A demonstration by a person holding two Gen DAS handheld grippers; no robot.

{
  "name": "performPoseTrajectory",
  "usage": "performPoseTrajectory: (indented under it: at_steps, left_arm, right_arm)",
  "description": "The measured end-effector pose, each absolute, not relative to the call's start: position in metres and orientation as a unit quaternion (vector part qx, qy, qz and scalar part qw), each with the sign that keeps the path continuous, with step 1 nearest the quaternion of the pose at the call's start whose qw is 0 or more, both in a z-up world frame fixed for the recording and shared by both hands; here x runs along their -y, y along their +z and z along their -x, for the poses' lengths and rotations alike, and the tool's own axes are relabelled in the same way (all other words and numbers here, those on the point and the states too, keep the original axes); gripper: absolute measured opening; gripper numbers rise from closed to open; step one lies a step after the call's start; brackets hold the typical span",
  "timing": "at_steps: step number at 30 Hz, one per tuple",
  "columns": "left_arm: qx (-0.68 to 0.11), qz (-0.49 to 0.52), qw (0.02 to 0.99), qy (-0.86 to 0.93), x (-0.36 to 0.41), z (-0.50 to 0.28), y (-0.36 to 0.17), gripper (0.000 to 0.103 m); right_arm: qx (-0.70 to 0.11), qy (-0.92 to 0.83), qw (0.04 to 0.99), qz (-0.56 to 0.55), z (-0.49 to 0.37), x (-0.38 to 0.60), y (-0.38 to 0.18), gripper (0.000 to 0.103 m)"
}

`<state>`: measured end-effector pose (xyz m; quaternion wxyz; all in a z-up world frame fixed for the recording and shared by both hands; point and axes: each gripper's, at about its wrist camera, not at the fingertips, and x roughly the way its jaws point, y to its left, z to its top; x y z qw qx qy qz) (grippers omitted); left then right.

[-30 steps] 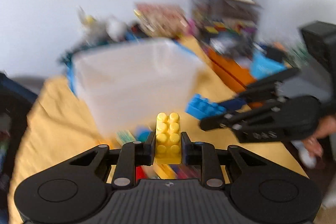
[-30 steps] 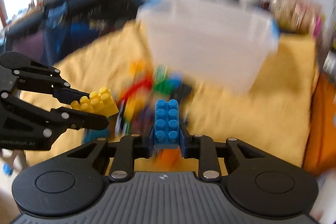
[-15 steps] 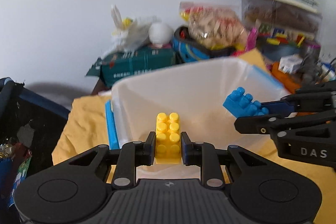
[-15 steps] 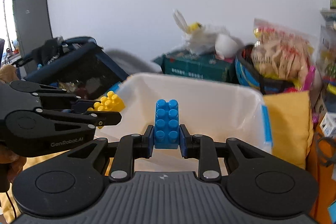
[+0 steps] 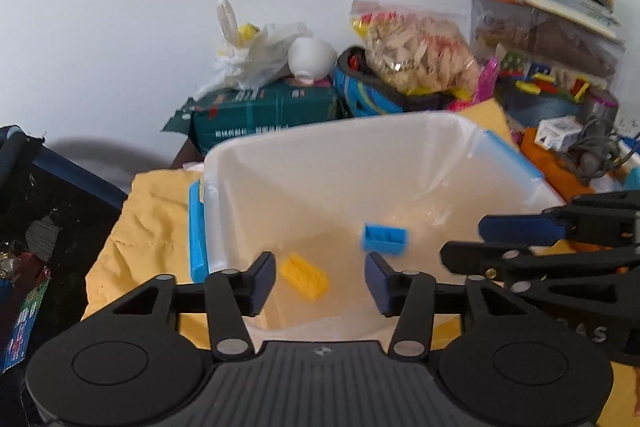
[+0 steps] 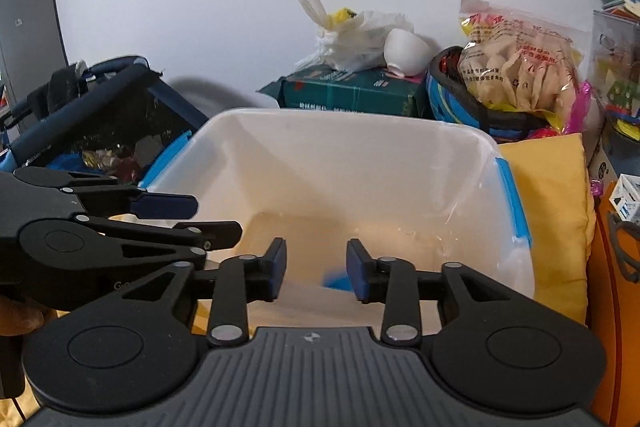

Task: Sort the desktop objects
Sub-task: 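Carry both blocks over the clear bin and open both tools to drop them, then move both open tools back over the pile of toys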

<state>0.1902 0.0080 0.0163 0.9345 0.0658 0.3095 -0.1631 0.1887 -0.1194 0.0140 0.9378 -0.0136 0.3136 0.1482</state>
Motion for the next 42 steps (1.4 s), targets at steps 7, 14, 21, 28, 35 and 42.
performPoseTrajectory:
  at_steps: [7, 14, 21, 28, 35, 42]
  left_arm:
    - [-0.308, -0.053, 0.939, -0.145, -0.022, -0.136, 0.027, 0.077]
    - [-0.368, -0.073, 0.917, -0.137, -0.022, -0.079, -0.008, 0.078]
    - [-0.383, -0.041, 0.91, -0.153, -0.025, -0.037, -0.032, 0.078]
    - [-0.404, -0.067, 0.902, -0.139, -0.016, -0.018, -0.038, 0.078]
    - [-0.398, -0.075, 0.904, -0.136, -0.01, -0.002, -0.04, 0.078]
    - [-0.411, -0.07, 0.898, -0.139, -0.007, -0.001, -0.05, 0.078]
  right_arm:
    - [-0.295, 0.155, 0.943, 0.012, -0.159, 0.124, 0.026, 0.046]
    - [-0.329, 0.168, 0.928, 0.04, -0.111, 0.133, 0.006, 0.074]
    - [-0.386, 0.153, 0.91, 0.006, -0.087, 0.146, -0.025, 0.09]
    - [-0.369, 0.16, 0.915, 0.027, -0.065, 0.153, -0.035, 0.098]
    - [-0.416, 0.185, 0.89, 0.005, -0.063, 0.159, -0.048, 0.096]
    - [-0.409, 0.2, 0.89, 0.001, -0.058, 0.164, -0.047, 0.094]
